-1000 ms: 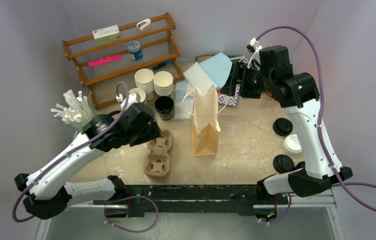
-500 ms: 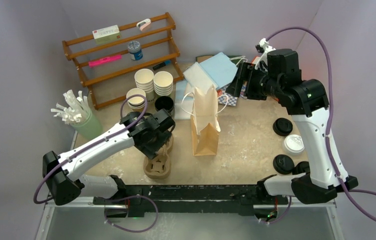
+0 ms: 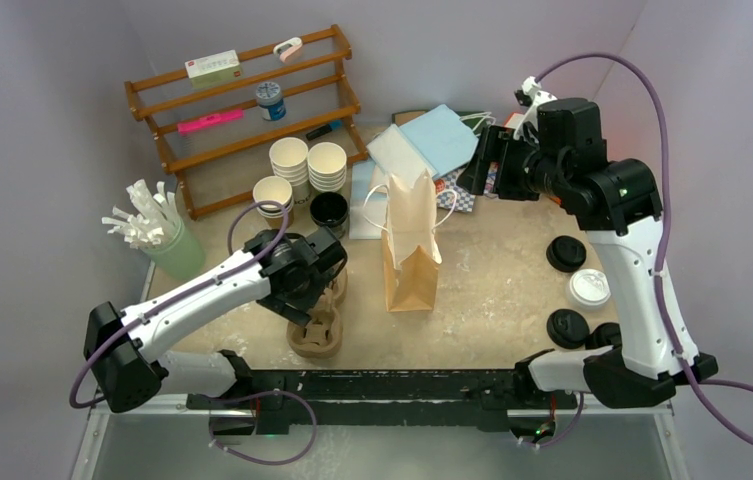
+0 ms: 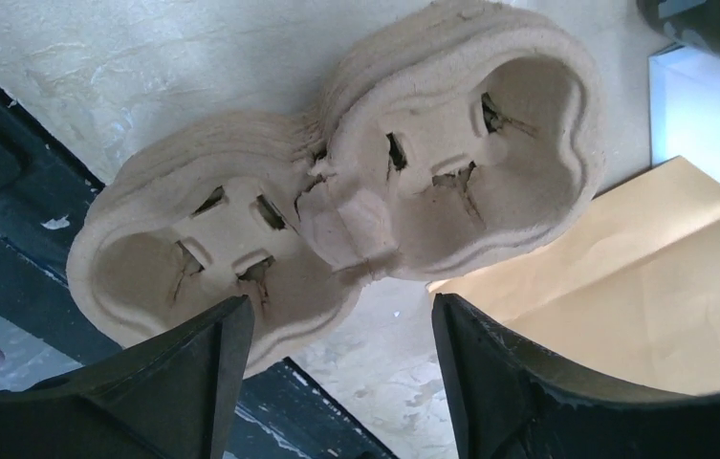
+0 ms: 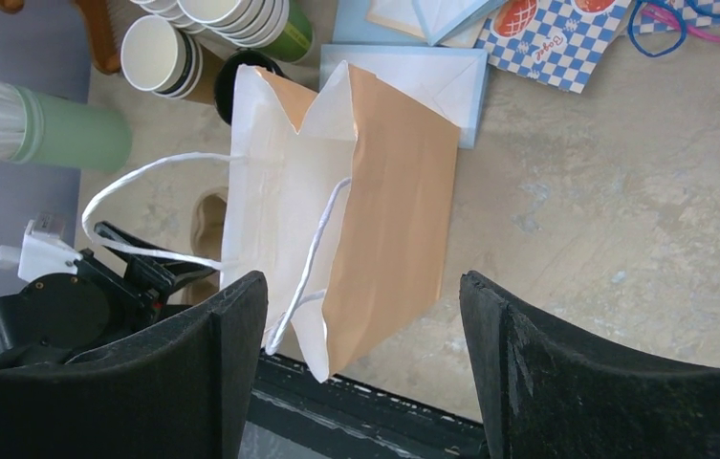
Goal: Pack the takeout coffee
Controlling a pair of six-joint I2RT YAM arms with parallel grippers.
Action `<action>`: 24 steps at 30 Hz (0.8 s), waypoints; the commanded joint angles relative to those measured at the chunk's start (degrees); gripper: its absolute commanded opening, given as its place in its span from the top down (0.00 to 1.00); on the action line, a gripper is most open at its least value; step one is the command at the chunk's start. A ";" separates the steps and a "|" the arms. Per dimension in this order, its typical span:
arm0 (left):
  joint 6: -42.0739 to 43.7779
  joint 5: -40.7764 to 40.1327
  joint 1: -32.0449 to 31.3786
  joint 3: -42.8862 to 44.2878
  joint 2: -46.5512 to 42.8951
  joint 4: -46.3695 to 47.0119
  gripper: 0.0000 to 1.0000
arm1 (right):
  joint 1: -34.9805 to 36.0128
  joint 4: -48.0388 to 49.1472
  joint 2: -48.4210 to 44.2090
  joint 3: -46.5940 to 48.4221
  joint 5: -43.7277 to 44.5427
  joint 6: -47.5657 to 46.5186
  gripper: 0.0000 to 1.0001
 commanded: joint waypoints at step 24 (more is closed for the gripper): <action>-7.03 2.45 7.98 -0.99 8.22 4.23 0.34 | 0.11 0.68 -0.60 0.59 -1.51 -0.56 0.24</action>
